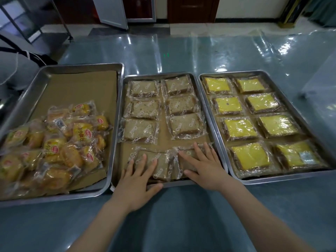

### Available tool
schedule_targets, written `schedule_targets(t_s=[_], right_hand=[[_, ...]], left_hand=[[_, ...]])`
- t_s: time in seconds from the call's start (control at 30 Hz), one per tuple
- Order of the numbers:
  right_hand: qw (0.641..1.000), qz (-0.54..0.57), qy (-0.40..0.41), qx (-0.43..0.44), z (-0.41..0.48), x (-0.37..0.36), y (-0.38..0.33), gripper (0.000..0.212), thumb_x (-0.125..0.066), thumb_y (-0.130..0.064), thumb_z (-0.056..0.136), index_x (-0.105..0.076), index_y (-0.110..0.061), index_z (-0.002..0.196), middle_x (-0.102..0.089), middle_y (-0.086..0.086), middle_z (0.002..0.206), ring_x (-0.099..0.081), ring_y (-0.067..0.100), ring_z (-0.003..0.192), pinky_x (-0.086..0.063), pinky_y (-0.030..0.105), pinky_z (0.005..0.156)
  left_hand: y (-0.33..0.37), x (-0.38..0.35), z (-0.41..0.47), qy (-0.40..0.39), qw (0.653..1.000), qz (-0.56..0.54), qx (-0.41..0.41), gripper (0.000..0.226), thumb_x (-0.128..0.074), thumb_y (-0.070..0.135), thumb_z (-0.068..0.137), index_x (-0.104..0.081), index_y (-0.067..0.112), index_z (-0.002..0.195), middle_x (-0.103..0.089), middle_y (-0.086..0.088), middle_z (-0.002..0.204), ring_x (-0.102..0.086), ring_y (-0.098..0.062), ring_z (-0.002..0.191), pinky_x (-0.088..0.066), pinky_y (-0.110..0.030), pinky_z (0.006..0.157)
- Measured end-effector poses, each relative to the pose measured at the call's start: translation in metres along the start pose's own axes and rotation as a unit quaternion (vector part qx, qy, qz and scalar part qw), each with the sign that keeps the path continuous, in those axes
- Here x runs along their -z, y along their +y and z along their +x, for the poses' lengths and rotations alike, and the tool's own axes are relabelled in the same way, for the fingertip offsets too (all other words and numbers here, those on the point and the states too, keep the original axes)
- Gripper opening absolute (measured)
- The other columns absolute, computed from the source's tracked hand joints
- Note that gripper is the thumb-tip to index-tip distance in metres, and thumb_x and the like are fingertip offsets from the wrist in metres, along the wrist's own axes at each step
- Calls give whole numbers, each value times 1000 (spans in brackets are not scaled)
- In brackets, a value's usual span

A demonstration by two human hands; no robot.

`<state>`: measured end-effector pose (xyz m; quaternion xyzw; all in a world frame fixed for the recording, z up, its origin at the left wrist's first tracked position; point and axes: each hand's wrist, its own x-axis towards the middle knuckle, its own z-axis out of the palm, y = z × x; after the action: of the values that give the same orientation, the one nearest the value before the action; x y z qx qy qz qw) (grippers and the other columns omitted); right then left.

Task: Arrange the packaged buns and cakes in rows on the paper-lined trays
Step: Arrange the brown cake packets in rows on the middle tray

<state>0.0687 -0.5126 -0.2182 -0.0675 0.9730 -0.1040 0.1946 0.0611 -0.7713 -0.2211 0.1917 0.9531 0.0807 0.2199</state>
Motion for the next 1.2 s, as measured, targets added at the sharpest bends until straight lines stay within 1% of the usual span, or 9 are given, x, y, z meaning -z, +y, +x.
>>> schedule_targets(t_s=[0.13, 0.27, 0.4, 0.5, 0.57, 0.7, 0.83, 1.0, 1.2], right_hand=[[1000, -13, 11, -9, -3, -3, -1, 62, -22, -63, 93, 19, -54, 139, 28, 1, 154, 40, 28, 132, 19, 45, 113], [1000, -17, 18, -11, -4, -5, -3, 61, -17, -63, 94, 20, -49, 140, 28, 2, 154, 40, 29, 132, 19, 45, 113], [999, 23, 43, -11, -5, -2, -5, 58, -32, -58, 94, -13, -44, 147, 9, 0, 160, 30, 28, 139, 16, 44, 114], [996, 58, 62, -22, -1, 9, -11, 54, -44, -59, 89, -37, -36, 137, -11, 0, 159, 20, 28, 143, 14, 47, 112], [992, 63, 103, -27, 5, 16, -14, 51, -46, -57, 88, -44, -29, 131, -18, 3, 156, 16, 27, 145, 13, 49, 112], [985, 61, 158, -20, 27, 29, -15, 58, -46, -49, 92, -30, -29, 144, -15, 5, 158, 10, 25, 146, 7, 48, 114], [992, 41, 113, -28, 53, 34, -13, 63, -45, -50, 94, -17, -35, 148, -2, 8, 160, 13, 32, 144, 5, 48, 115], [997, -11, 71, -28, 70, 29, -5, 63, -30, -59, 94, 1, -45, 147, 12, 6, 159, 22, 37, 141, 15, 51, 111], [996, -47, 73, -31, 63, 21, -2, 65, -22, -65, 93, 7, -45, 147, 17, 4, 158, 21, 38, 141, 13, 52, 112]], left_hand=[[7, -3, -7, 16, 999, 15, 38, 78, 6, 85, 61, 39, 53, 124, 32, 8, 149, 16, -34, 141, -7, -51, 113], [14, -9, -16, 40, 994, 37, 92, 82, 14, 83, 62, 39, 43, 129, 29, 0, 151, 8, -39, 142, -5, -53, 112], [19, -12, -28, 55, 990, 82, 103, 88, 23, 78, 61, 30, 37, 138, 20, -4, 154, -3, -39, 142, -7, -51, 113], [19, -6, -33, 64, 991, 71, 99, 82, 8, 78, 74, 15, 38, 145, 12, -3, 157, -5, -36, 143, -9, -49, 114], [18, -1, -31, 77, 991, 45, 98, 74, -6, 73, 82, 12, 39, 146, 12, 0, 157, 1, -33, 143, -8, -49, 114], [18, 15, -20, 114, 989, 31, 84, 66, -15, 64, 90, 9, 39, 147, 11, 0, 157, 11, -30, 143, -6, -46, 115], [14, 29, -1, 101, 991, 25, 83, 66, -15, 62, 91, 11, 38, 146, 14, -1, 156, 10, -33, 143, -5, -45, 115], [11, 38, 22, 87, 993, 32, 73, 69, -16, 64, 90, 10, 37, 147, 13, -2, 157, 9, -32, 143, -4, -45, 115], [5, 43, 50, 92, 993, 42, 68, 71, -21, 65, 89, 10, 37, 147, 10, -4, 157, 7, -29, 144, -4, -46, 115]])
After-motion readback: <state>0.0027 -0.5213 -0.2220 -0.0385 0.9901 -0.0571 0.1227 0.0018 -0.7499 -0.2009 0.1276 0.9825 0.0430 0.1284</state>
